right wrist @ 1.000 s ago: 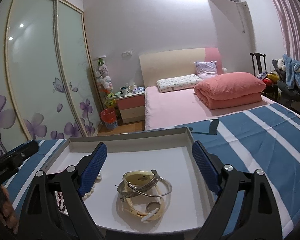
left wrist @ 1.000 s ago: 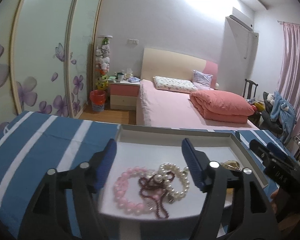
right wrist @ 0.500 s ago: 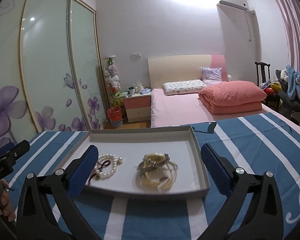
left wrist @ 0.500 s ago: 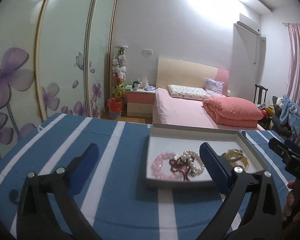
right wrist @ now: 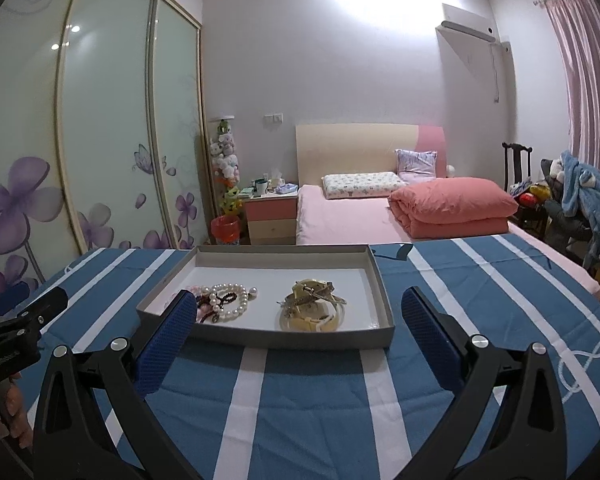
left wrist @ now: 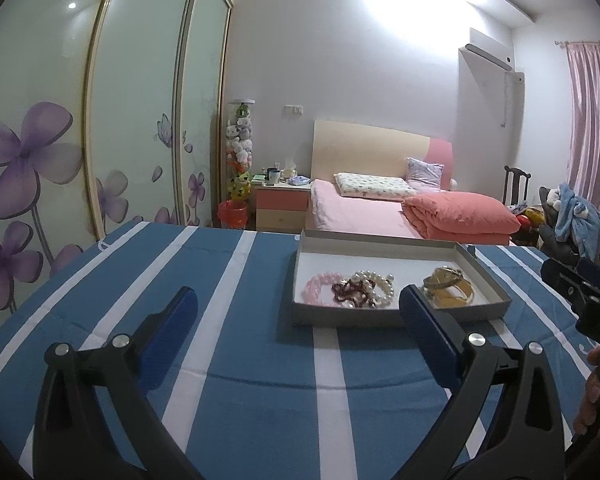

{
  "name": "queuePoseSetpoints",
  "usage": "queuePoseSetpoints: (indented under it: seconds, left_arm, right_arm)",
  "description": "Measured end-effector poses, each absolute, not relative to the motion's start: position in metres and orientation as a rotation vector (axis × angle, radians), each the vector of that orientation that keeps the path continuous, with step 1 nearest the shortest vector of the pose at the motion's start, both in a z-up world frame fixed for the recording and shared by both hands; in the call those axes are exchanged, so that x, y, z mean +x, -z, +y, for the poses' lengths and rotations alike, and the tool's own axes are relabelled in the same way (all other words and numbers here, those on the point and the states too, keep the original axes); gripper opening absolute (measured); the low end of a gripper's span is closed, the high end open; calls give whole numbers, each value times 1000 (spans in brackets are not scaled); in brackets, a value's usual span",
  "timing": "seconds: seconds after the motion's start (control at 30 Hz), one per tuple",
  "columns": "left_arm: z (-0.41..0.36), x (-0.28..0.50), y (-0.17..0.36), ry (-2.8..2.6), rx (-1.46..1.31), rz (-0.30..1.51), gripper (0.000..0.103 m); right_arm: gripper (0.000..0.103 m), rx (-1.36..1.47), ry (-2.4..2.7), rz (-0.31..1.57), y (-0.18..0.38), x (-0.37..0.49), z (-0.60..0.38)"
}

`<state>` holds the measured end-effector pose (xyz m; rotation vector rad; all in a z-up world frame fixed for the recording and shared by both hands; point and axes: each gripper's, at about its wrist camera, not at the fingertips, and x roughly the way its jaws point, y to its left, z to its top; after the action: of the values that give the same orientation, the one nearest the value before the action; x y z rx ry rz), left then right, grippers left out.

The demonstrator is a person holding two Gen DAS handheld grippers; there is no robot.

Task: Organize jewelry

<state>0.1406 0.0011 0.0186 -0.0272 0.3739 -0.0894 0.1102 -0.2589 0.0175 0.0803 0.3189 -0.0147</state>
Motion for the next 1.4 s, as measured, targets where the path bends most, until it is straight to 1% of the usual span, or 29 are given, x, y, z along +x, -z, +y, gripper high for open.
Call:
queuePoseSetpoints:
  seconds: [0.57,1.4]
  left_arm:
    - [-19,109,-5,53,55,339,99]
    - [-24,107,2,34,76,343,99]
  right_arm:
    - [101,32,55,287,8,75,-251]
    - [101,44,58,299,17,68,-255]
